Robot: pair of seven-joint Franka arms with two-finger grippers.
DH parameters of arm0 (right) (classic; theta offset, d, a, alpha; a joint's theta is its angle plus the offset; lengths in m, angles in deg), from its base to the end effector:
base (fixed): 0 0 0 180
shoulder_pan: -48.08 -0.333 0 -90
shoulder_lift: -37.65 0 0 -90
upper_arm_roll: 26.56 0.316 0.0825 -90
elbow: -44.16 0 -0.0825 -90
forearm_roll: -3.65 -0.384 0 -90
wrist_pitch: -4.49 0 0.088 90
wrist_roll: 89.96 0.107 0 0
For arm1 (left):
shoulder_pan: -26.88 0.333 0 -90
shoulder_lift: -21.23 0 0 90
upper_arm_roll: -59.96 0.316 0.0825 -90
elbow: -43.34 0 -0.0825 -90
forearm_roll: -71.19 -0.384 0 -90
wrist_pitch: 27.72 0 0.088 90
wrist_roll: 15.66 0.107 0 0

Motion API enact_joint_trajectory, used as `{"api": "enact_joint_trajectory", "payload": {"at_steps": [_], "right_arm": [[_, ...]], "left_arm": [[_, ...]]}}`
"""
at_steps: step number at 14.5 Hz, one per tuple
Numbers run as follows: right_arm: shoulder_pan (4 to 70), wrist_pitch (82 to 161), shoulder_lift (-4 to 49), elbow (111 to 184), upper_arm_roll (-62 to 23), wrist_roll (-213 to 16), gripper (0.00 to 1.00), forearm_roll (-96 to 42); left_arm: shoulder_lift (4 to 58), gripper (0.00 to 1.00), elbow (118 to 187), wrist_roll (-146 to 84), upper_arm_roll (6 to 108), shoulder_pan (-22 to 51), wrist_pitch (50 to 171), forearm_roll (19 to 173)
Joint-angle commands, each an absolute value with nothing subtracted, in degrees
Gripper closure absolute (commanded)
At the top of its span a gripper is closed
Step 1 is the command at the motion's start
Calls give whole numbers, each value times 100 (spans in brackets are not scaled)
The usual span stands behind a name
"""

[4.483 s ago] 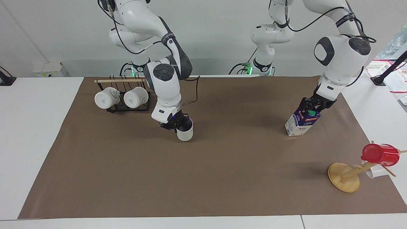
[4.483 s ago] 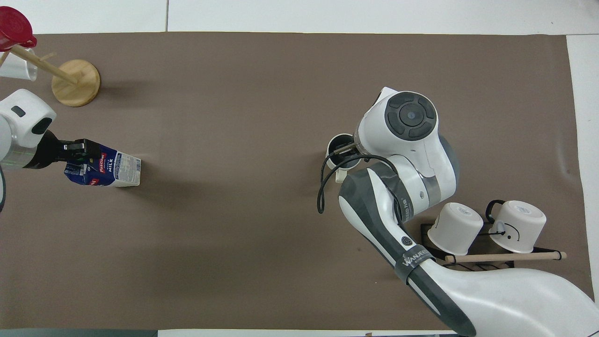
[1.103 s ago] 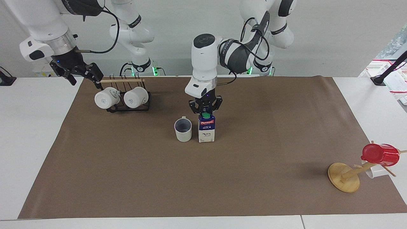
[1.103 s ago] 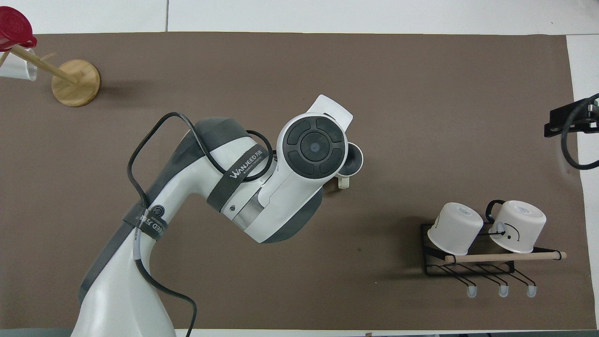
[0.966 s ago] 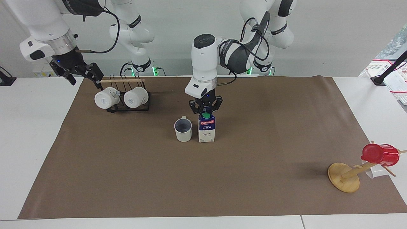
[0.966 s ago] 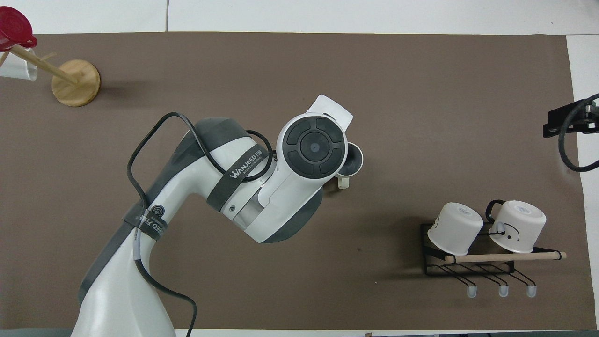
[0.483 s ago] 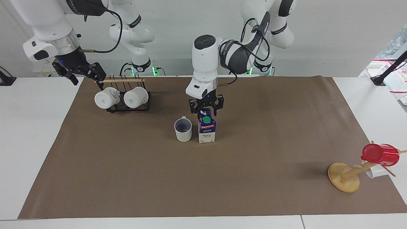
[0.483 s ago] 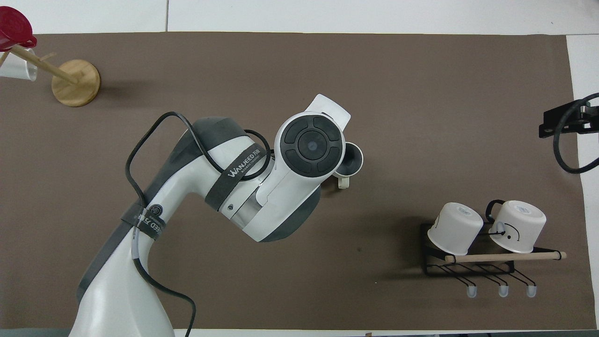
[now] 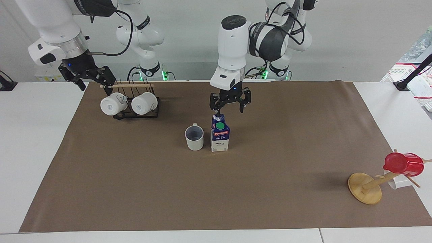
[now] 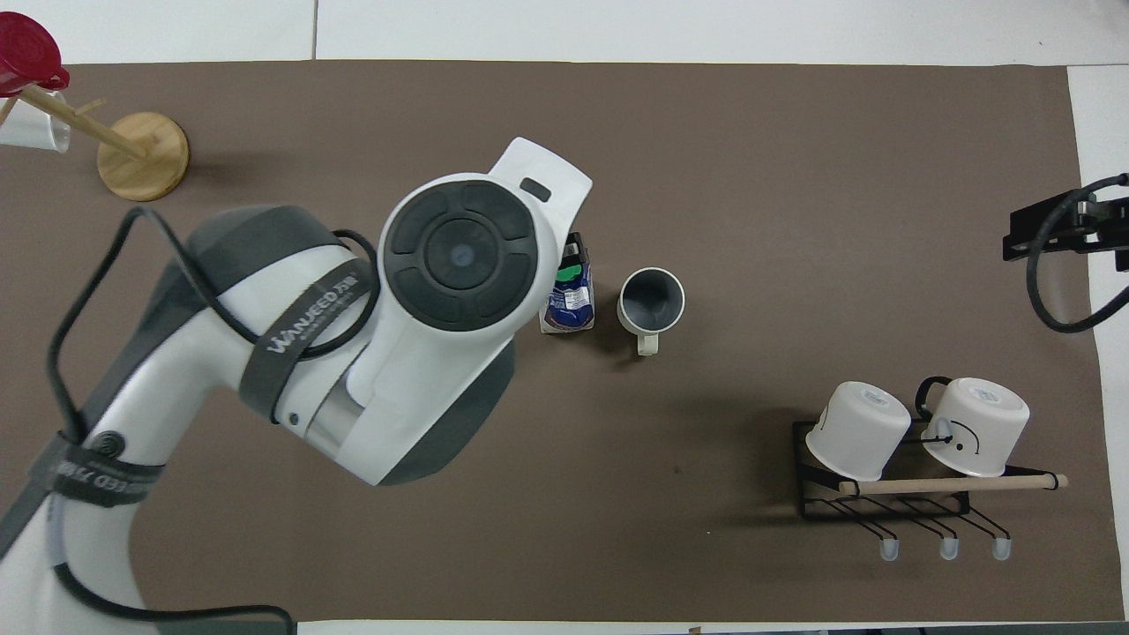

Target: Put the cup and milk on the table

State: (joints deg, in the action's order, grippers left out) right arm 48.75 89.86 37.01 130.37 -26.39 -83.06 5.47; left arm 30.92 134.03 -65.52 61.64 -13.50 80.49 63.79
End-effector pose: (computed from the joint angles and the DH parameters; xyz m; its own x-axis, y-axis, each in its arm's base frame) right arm 0.5501 -0.0084 0.6424 0.9911 -0.1313 -0.0218 -0.1305 -0.9908 0.0345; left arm 0.4960 -0.3868 0.5493 0.9693 0.1601 0.1867 0.1597 -0.9870 0.0173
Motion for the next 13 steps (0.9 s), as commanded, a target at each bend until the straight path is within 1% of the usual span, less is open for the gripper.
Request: {"api": "enact_joint_trajectory", "payload": {"at_steps": [1, 4, 7, 11, 13], "right_arm": [[4887, 8896, 3730, 13064, -2621, -8346, 0, 584], [4896, 8905, 3774, 13178, -2621, -8346, 0, 576], [4905, 8931, 3844, 13319, -2621, -8354, 0, 584], [4904, 9036, 3844, 13337, -2621, -8372, 0, 584], [4913, 9036, 3844, 13337, -2621, -8346, 0, 576]], "left_arm": [[2344, 0, 14238, -5876, 6145, -795, 8082, 6651], [2264, 0, 14204, -4698, 6154, -47, 7995, 7144], [2255, 0, 14081, -3959, 6189, 525, 7767, 7180], [2263, 0, 13485, -2754, 6216, 1341, 7029, 7312], [2255, 0, 13308, -2464, 6259, 1501, 6730, 7303]]}}
